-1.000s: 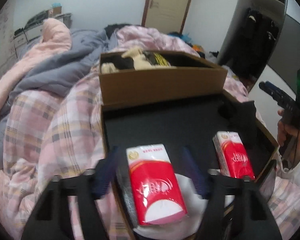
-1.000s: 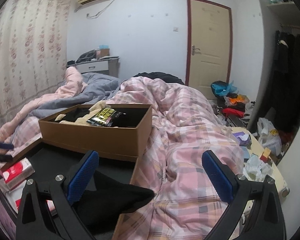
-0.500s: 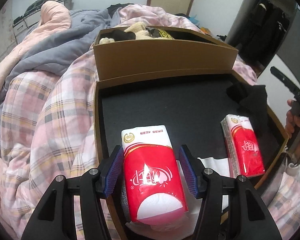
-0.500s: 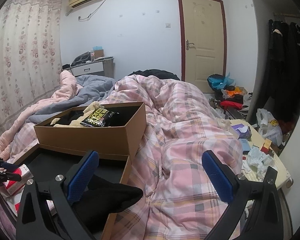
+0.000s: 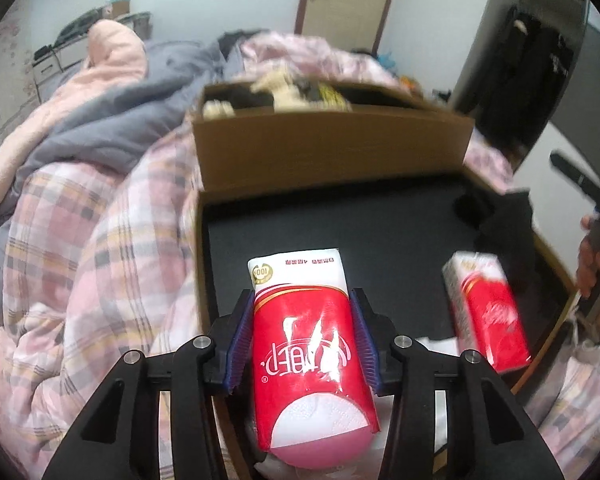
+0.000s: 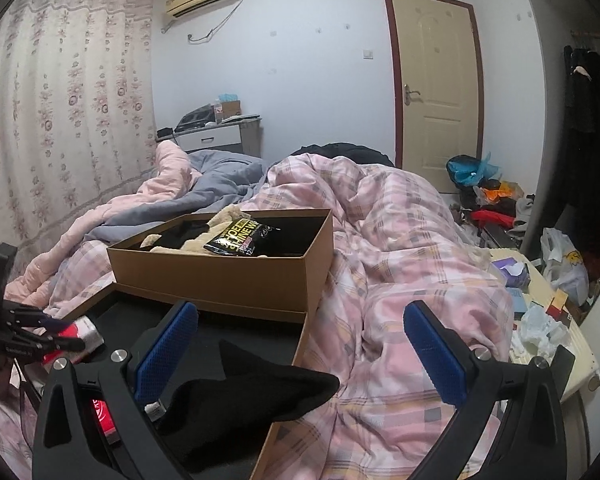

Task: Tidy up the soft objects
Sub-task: 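Lift the tissue pack with the left tool toward the cardboard box, then lower the tissue pack onto the cream fleece and open the left tool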

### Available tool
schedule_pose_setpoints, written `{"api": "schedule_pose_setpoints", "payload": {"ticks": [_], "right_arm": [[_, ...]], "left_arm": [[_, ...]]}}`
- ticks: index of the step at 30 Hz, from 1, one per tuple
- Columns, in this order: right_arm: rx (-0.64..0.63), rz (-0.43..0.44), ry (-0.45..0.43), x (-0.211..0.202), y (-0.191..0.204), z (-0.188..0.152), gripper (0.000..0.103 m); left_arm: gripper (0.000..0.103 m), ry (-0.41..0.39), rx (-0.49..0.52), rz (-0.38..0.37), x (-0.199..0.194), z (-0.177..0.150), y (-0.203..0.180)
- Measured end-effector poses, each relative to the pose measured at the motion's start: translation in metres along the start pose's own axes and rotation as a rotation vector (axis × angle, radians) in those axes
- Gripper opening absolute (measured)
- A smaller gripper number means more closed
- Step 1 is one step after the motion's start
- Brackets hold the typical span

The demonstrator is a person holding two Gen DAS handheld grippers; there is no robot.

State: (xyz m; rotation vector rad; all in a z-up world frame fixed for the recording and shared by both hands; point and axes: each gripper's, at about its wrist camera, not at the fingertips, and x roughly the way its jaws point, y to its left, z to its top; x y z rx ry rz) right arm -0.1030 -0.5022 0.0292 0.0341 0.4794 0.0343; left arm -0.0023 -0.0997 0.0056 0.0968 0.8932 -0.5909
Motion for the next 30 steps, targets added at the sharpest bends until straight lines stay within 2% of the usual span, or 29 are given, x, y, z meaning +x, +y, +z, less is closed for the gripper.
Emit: {"api": "schedule_pose_setpoints", "payload": {"ticks": [7,9,12,15,18,20,23,27,30], "right_arm": [[0.023,0.006,-0.017,-0.001,-0.003,0.0,0.102],[0.024,0.01,-0.024,-0.001,-0.003,0.001,0.102],[0.03,0.014,-0.026,0.0,-0.002,0.001,0.102],[0.033,0.02,-0.034,0.0,-0.002,0.0,0.102],[0.036,0.01,-0.038,0.001,-0.002,0.0,0.102],[0.042,0.007,-0.056,-0.001,-0.003,0.0,0.102],[0.056,0.013,-0.068,-0.003,-0.005,0.001,0.102],[0.065,0.018,-0.069,-0.003,-0.007,0.002,0.102],[0.067,0.032,-0.067,-0.002,-0.007,0.002,0.102]], "left_arm": [[0.043,-0.268,-0.107,-0.087,-0.055,0.023,0.018],[0.043,-0.344,-0.102,-0.063,-0.069,0.035,0.018],[0.043,-0.416,-0.074,-0.034,-0.078,0.058,0.02],[0.043,-0.444,-0.069,-0.001,-0.072,0.09,0.03],[0.043,-0.509,-0.094,0.05,-0.06,0.118,0.045],[0.043,-0.522,-0.108,0.045,-0.048,0.138,0.056],[0.043,-0.505,-0.117,-0.007,-0.028,0.164,0.066],[0.043,-0.416,-0.034,0.04,0.004,0.191,0.057],[0.043,-0.342,-0.042,0.026,0.028,0.199,0.057]]}}
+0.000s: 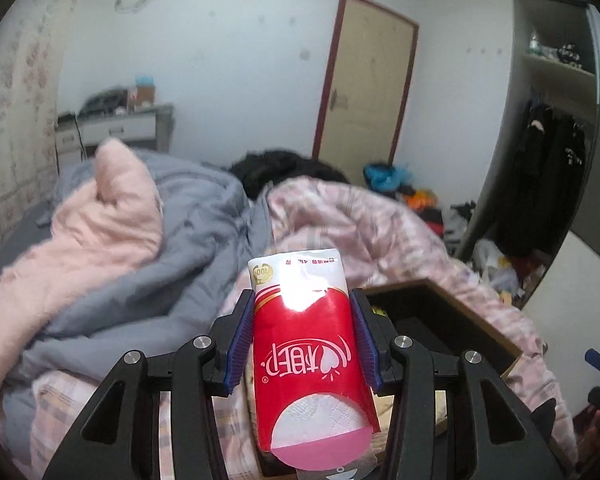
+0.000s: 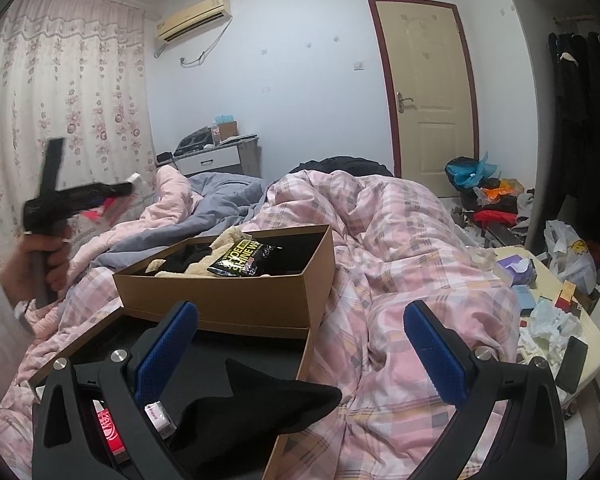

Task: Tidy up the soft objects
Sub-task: 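Lower the tissue pack onto the cream fleece and open the left tool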

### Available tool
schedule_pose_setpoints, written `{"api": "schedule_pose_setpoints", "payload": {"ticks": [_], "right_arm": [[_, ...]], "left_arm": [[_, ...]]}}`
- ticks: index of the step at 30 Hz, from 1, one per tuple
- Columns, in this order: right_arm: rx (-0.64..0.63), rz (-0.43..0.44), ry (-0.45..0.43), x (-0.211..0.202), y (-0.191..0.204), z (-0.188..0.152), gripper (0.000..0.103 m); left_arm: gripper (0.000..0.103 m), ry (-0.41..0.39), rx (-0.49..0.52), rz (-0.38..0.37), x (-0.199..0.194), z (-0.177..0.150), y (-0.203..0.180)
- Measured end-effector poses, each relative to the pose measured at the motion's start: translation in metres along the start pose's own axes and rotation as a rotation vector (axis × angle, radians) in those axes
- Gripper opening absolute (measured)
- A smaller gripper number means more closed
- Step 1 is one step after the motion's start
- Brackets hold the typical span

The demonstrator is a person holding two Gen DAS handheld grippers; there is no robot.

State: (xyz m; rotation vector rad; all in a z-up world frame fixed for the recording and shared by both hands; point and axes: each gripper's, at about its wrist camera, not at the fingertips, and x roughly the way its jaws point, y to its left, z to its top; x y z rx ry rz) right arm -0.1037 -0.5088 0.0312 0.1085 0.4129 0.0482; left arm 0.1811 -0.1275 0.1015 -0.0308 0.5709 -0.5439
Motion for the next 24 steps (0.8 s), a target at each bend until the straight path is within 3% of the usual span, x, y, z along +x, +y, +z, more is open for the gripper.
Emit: {"api": "schedule_pose_setpoints", "payload": {"ticks": [11,19,24], "right_arm": [[-0.016,-0.012,0.005,0.002,0.002,-0.002,0.102],[-0.012,-0.01,0.006,0.002,0.001,-0.002,0.102],[-0.01,-0.012,0.005,0.002,0.0,-0.002,0.102]], "left_arm": [[0.043,0.232,-0.07,-0.033,0.047,-0.033,0.007],[0.044,0.315,-0.002,-0.014,0.069,-0.052,-0.011],[0.046,0.368,-0.053,-0.002,0.077,-0.059,-0.007]]}}
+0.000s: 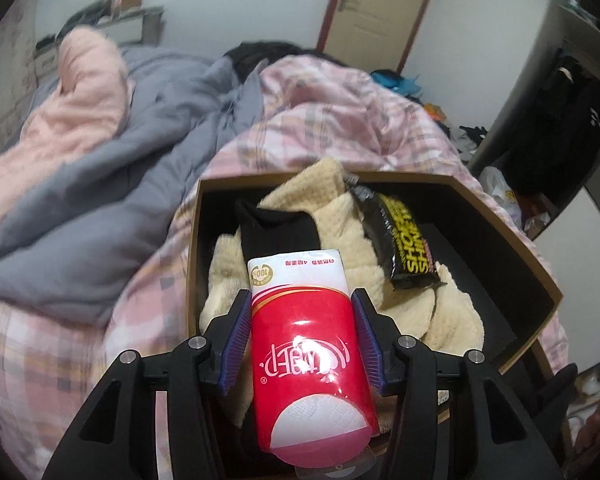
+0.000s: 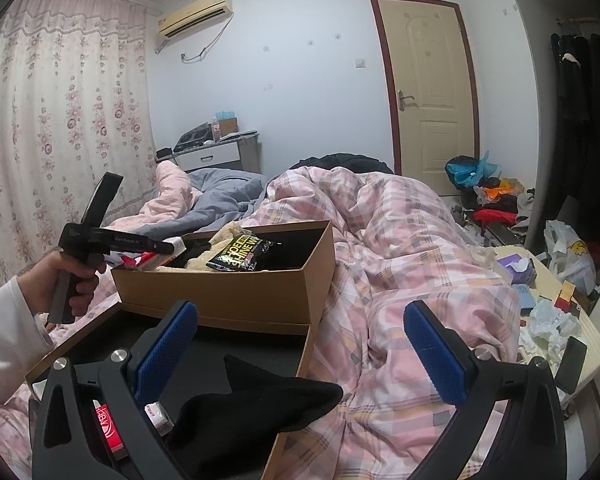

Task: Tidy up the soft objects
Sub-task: 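Lower the tissue pack onto the cream fleece and open the left tool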

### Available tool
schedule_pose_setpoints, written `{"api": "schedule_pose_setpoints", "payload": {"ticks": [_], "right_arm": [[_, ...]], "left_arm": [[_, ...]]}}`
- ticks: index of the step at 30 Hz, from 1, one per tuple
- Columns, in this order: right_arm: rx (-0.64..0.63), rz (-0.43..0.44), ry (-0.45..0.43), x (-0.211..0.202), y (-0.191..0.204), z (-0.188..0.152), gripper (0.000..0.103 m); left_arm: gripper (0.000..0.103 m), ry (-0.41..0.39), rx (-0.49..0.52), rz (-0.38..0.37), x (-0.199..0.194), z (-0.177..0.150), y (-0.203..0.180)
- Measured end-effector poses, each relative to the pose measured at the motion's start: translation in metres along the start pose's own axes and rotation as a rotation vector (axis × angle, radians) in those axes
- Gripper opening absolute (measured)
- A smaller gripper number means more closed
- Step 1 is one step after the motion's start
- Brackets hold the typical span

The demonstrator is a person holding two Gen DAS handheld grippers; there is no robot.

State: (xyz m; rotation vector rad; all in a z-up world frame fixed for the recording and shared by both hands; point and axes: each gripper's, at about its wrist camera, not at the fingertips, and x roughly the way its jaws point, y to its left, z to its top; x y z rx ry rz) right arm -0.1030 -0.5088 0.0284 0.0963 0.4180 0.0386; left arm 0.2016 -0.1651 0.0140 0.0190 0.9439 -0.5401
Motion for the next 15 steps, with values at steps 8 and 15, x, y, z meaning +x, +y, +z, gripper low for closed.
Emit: {"api": "schedule_pose_setpoints", "payload": {"ticks": [8,15], "right_arm": [[0.0,0.003,0.011,0.0009,-0.0004,-0.001,0.102],[-0.005,0.001,0.016,0.002,0.0002,-0.0007,0.102]], "left_arm": [[0.067,0.019,-0.038,0.001,-0.0032,0.0009,0.0034],[0.072,0.011,-0.018,0.024,-0.0064,-0.0019,-0.0037]]}}
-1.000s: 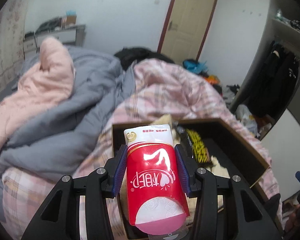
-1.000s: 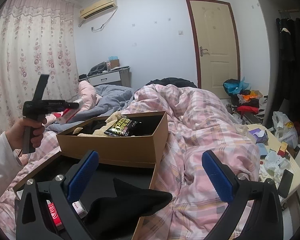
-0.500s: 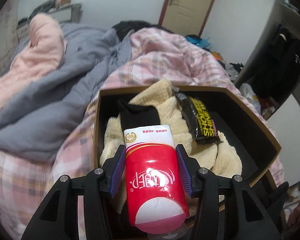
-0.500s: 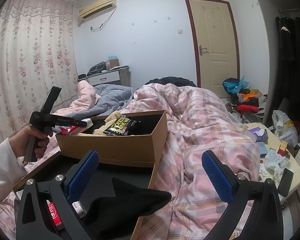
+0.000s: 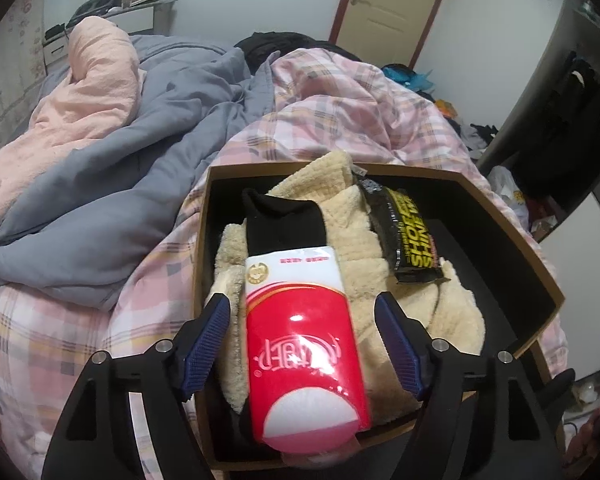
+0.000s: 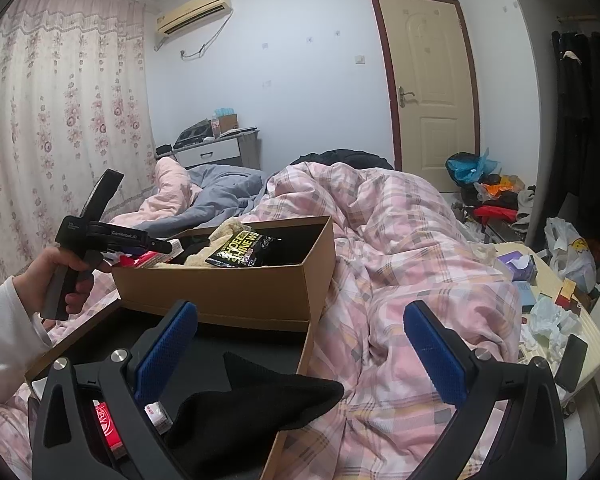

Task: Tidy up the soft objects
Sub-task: 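Lower the tissue pack onto the cream fleece and open the left tool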

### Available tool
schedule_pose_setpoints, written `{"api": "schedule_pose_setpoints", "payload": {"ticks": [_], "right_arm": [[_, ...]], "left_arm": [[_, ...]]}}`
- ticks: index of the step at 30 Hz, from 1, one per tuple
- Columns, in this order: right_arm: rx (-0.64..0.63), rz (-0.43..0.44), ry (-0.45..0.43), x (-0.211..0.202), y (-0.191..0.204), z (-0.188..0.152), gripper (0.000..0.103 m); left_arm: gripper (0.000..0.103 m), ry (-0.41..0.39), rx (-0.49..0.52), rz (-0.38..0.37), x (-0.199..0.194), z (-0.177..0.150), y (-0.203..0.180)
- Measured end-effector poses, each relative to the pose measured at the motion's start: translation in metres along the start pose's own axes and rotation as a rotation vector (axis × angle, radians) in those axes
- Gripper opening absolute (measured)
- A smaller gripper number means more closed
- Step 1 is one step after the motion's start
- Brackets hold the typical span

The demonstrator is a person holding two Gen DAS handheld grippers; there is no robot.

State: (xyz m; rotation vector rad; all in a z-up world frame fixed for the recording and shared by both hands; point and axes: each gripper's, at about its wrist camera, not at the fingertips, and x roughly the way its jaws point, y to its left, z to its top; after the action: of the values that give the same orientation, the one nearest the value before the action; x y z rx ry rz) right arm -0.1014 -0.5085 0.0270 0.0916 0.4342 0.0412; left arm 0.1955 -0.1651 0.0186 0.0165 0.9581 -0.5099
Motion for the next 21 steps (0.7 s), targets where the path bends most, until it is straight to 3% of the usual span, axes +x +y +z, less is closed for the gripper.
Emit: {"api": "schedule_pose_setpoints", "payload": {"ticks": [9,15,21], "right_arm": [[-0.015,-0.01,0.015,0.003,0.004,-0.001,0.102],[-0.014,-0.012,0.015,0.002,0.004,-0.001,0.102],[-0.016,-0.014,0.017,0.002,0.005,-0.001,0.102]], "left_arm": [[0.075,-0.102,0.033,0.053,-0.025,-0.001,-0.014],[0.075,-0.103,0.044,0.067,-0.026,-0.004,-0.018],[0.075,-0.149,0.089,0.148,-0.045,-0.026,-0.023]]}}
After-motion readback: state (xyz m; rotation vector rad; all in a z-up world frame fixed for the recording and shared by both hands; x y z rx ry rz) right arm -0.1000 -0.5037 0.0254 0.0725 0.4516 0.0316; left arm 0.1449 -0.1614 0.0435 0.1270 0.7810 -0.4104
